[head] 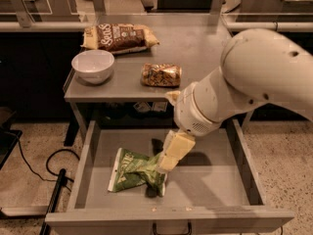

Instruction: Pick green jalapeno chip bag from top drawer and place on counter

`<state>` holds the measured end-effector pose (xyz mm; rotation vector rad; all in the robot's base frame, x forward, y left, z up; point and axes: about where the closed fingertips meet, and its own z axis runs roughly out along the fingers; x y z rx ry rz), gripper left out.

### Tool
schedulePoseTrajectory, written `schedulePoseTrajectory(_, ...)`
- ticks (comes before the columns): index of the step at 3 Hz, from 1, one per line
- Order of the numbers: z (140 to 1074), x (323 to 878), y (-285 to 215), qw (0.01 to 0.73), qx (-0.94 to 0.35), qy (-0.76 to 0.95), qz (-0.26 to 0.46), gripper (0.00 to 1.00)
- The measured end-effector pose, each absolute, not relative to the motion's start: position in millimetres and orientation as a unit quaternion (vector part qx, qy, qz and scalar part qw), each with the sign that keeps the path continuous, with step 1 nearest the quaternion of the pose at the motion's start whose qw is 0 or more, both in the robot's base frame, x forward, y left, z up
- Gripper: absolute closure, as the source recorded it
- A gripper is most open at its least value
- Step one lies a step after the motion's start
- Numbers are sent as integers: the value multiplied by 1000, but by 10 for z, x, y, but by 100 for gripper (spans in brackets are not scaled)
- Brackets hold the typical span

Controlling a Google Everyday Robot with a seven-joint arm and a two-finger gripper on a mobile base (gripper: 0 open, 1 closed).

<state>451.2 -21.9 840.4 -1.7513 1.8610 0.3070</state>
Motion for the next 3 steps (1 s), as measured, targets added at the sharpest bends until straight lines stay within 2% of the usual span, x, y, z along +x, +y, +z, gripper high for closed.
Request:
schedulePoseTrajectory(2, 8008, 4518, 64, 257, -659, 689, 158, 0)
schedulePoseTrajectory(3, 8007, 4518, 65, 257, -659, 689, 158, 0)
